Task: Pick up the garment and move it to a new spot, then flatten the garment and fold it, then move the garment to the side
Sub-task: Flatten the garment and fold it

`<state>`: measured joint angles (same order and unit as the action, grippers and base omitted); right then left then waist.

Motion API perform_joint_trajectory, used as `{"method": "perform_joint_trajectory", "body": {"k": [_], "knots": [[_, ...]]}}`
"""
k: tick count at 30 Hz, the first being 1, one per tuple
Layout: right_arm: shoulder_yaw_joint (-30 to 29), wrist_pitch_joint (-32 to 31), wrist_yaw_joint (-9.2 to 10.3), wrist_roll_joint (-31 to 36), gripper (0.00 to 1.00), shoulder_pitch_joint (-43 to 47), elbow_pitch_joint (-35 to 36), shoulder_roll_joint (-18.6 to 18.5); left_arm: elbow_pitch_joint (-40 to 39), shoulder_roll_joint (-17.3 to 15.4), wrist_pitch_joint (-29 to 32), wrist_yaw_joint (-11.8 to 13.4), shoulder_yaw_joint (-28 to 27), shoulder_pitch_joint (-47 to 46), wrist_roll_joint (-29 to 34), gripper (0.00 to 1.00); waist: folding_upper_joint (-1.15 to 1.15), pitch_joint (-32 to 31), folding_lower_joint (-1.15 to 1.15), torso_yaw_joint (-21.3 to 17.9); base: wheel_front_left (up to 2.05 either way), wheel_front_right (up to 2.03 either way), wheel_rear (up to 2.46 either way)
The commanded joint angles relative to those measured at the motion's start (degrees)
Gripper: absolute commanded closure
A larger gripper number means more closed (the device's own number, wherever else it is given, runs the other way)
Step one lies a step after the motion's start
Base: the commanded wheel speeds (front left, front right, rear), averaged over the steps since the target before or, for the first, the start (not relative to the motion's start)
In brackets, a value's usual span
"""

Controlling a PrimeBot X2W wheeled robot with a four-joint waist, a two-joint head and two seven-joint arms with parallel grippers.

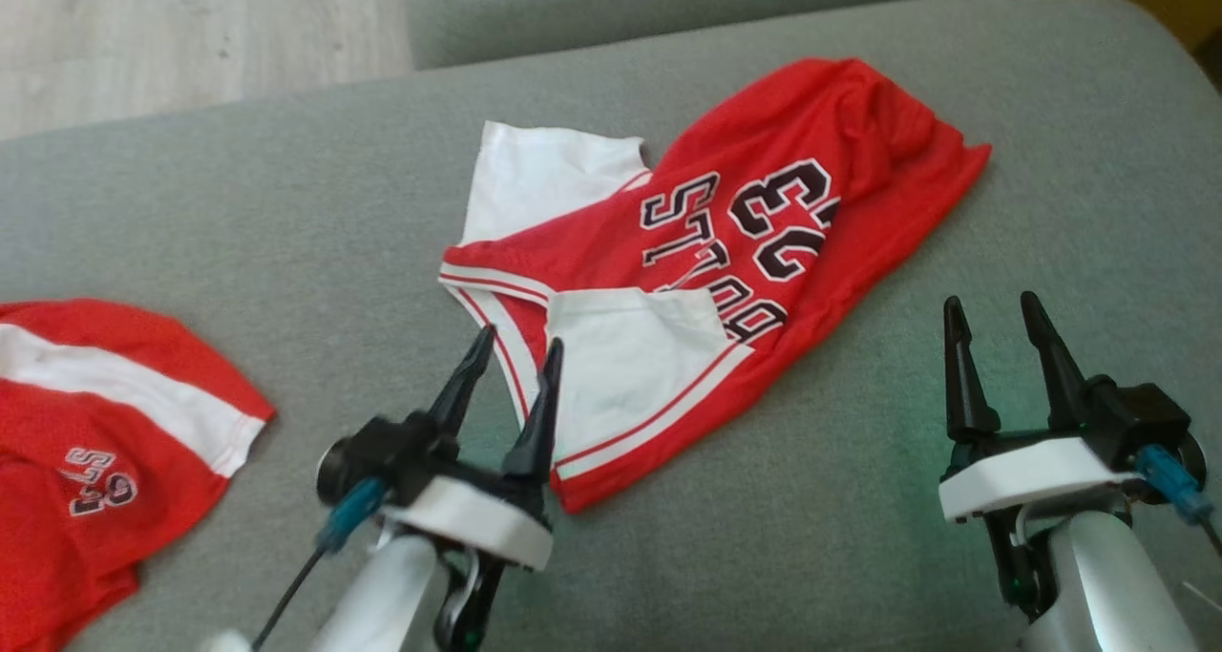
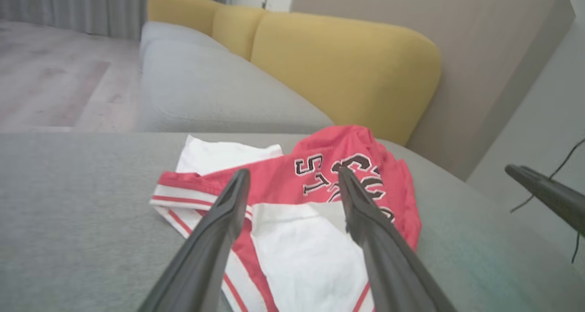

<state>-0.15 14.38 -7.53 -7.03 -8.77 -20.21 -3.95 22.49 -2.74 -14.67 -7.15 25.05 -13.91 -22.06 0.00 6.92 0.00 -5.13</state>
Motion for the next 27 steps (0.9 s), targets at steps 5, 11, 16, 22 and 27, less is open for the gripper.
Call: {"method": "perform_joint_trajectory", "body": {"k": [5,11,16,22,27], "knots": [[1.3,0.6,0.04,0.5,0.00,-2.7,2.7,0.7,8.0,-0.1,1.3,-0.2,1.6,-10.2,1.6,0.00,0.00,3.4,0.00,-2.3,0.00,0.00,0.00],[2.1,0.6,0.04,0.7,0.00,-4.4,3.5,0.9,17.7,-0.5,1.0,1.9,2.7,-17.8,5.1,0.00,0.00,6.1,0.00,-4.5,0.00,0.00,0.00],[2.3,0.6,0.04,0.7,0.00,-5.1,3.8,1.0,23.9,-0.5,0.5,2.0,3.2,-21.5,5.6,0.00,0.00,7.4,0.00,-5.6,0.00,0.00,0.00],[2.2,0.6,0.04,0.0,0.00,-5.2,3.9,1.1,28.9,-0.3,0.1,1.7,3.9,-23.8,5.3,0.00,0.00,8.0,0.00,-6.3,0.00,0.00,0.00],[2.1,0.6,0.04,-0.2,0.00,-5.2,3.7,1.1,30.6,-0.2,-0.2,1.4,4.6,-24.2,4.4,0.38,0.00,7.7,0.00,-6.3,0.00,0.00,0.00]]}}
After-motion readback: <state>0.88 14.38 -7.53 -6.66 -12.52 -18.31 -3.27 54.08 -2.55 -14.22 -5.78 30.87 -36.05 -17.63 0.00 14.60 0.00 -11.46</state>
